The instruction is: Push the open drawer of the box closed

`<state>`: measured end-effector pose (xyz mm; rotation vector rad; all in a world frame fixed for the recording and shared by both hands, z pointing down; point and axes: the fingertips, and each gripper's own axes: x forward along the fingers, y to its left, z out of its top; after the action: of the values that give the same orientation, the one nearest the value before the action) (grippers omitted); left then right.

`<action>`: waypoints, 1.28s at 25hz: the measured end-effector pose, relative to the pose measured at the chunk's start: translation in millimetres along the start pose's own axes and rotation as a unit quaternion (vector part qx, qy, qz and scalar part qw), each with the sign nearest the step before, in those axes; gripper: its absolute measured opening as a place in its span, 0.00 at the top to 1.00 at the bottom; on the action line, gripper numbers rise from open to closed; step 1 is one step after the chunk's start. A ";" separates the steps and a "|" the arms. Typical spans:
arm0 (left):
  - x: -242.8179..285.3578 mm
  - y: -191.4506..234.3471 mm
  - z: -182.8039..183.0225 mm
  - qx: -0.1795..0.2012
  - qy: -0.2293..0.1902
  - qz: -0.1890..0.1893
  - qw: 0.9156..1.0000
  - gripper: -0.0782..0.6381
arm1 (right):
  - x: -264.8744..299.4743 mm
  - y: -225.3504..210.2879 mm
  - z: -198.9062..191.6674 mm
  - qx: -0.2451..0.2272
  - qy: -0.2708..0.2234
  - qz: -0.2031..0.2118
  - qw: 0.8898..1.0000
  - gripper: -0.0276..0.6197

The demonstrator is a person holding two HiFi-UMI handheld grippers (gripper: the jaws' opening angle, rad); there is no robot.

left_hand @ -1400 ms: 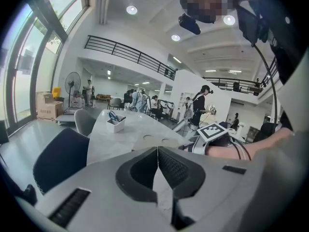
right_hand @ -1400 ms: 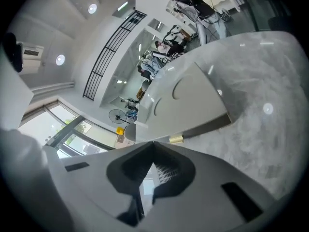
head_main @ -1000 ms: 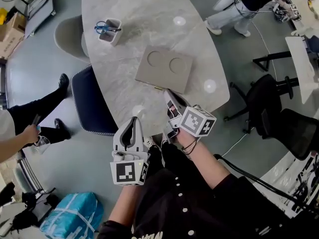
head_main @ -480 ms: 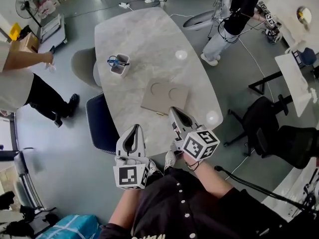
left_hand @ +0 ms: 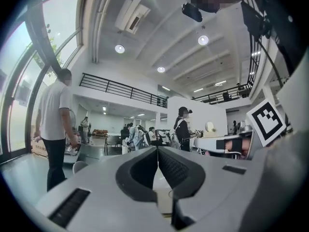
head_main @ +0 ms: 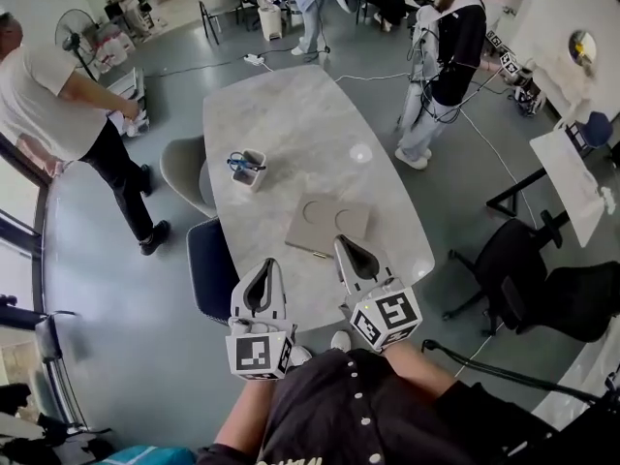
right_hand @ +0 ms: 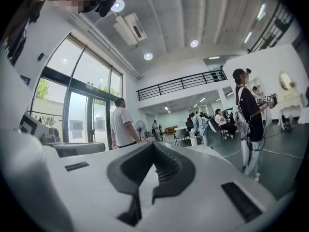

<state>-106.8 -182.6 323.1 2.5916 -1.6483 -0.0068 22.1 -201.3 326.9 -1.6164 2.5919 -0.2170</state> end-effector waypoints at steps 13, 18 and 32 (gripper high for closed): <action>-8.6 4.2 5.1 0.004 -0.021 0.019 1.000 0.87 | -10.8 -2.9 13.4 -0.017 -0.044 0.016 0.999 0.96; -13.2 5.1 3.4 0.006 -0.019 0.023 1.000 0.87 | -13.9 -6.3 10.1 -0.013 -0.039 0.005 0.999 0.96; -13.5 2.4 5.2 0.011 -0.020 0.028 0.999 0.87 | -12.8 -1.1 16.5 -0.026 -0.044 0.014 0.999 0.96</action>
<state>-114.9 -171.7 317.6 2.5768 -1.7440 -0.0372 31.0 -191.6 310.7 -1.5665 2.5739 -0.0759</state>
